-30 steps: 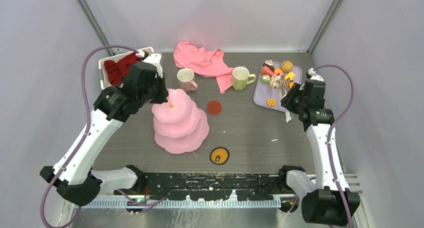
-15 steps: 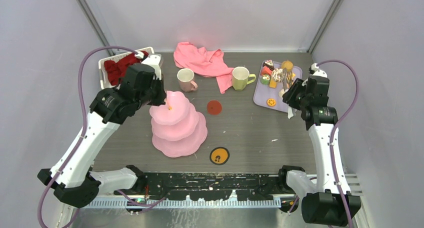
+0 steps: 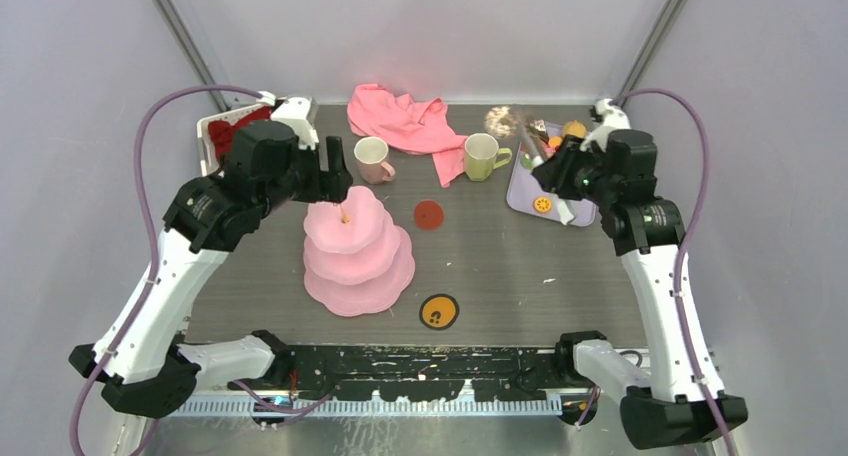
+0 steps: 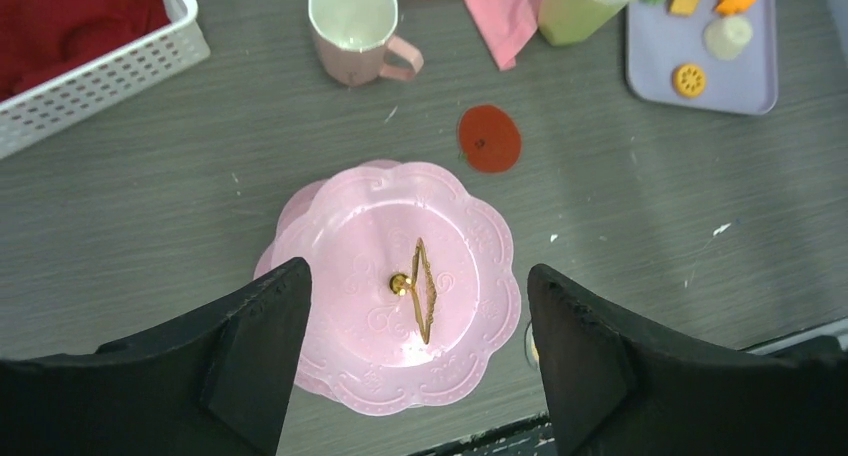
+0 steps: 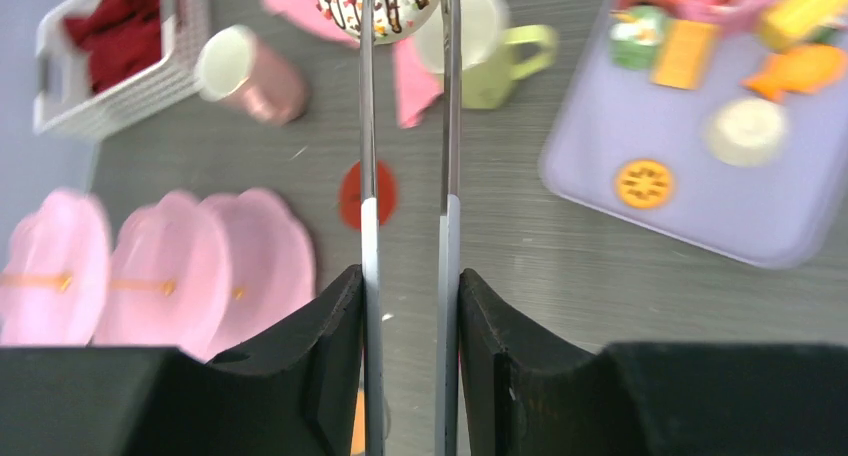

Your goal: Serve the afternoon tea

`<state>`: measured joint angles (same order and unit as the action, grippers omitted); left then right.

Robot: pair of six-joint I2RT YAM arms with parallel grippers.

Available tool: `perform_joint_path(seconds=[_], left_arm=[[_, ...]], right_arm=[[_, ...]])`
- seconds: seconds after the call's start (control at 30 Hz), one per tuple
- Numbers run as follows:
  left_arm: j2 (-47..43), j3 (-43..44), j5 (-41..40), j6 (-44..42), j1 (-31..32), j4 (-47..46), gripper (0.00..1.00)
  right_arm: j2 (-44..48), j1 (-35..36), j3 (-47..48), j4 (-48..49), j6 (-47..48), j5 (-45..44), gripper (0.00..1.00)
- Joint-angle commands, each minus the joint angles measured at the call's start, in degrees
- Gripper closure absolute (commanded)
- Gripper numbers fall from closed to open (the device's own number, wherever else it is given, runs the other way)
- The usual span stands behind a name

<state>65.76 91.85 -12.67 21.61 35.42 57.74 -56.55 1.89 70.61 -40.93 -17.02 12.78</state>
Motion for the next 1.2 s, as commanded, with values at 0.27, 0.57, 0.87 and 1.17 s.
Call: perform_joint_path(seconds=[0.27,0.57,0.87,1.17], left_arm=[[-1.6,9.8,-9.9,-2.5,-4.8,2.0,0.13],[-3.0,2.9,6.2,2.0,-25.1,1.0,0.09],[-5.7,-3.8,8.1,7.3,-28.8,-3.4,0.09],[-7.0,-7.0,9.6,9.2,-28.8,-4.8,0.09]], right_arm=[[-8.6,28.4,3.6,5.1,-0.1,-4.4,0.99],[-12.4,35.0,1.7,5.9,0.6,-3.4,0.99],[-13.6,37.7,-1.2,8.1,1.3,1.5,0.99],[-13.7,40.1,-2.1,10.3,1.4,2.6,0.99]])
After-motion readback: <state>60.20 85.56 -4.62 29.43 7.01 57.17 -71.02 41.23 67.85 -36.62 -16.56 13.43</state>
